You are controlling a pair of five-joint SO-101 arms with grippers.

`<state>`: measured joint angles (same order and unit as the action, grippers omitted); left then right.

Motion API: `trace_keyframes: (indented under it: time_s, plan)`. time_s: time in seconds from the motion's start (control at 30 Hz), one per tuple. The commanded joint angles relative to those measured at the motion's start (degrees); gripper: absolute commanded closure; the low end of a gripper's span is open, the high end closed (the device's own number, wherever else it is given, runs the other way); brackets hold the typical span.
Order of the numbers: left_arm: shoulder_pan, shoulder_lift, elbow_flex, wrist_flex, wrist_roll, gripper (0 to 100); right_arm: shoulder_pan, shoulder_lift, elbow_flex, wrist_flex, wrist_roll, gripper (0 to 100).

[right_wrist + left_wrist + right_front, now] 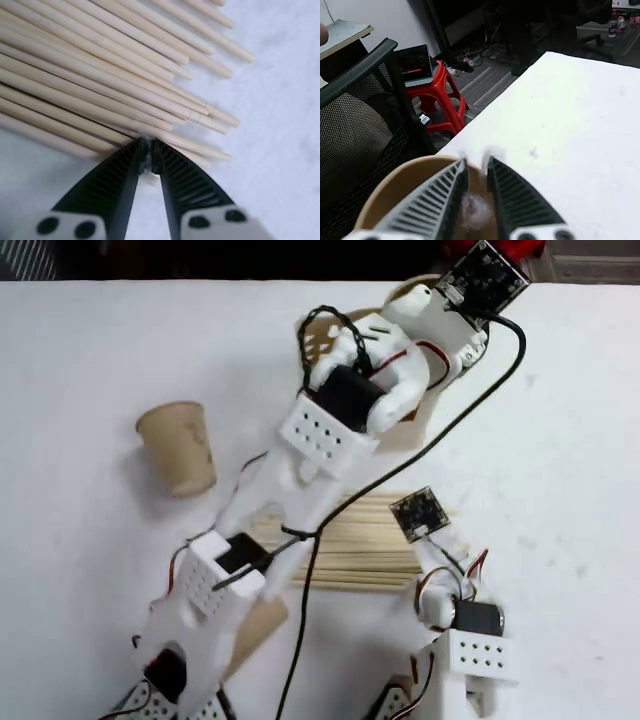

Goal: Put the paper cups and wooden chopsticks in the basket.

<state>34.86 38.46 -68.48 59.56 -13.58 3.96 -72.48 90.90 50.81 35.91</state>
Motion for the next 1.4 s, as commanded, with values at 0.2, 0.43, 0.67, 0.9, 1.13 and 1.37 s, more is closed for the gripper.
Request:
trace_keyframes:
  time_s: [0.2,0.43,0.67,0.9,1.13,1.37]
  plan:
    - [-1.19,-1.01,-0.18,-2.29,0.09,96,-0.4,-0.48,0.0,-0.75,-0.18,98.1]
    - [-1.19,-2.51,-8.62,6.59,0.44,96,-0.4,-0.48,0.0,-0.75,-0.18,98.1]
    - [-11.21,-11.03,-27.16,34.2,0.09,96,-0.4,-0.48,0.0,-0.75,-0.18,98.1]
    - [-39.43,-12.09,-9.85,40.79,0.18,94,-0.4,-0.48,0.0,-0.84,-0.7,98.1]
    - [-51.38,-3.03,8.09,31.47,0.18,81,0.04,-3.38,-0.97,0.57,-0.79,98.1]
    - [-51.3,5.76,6.68,27.6,0.44,81,-0.31,-16.13,3.69,4.7,-0.79,98.1]
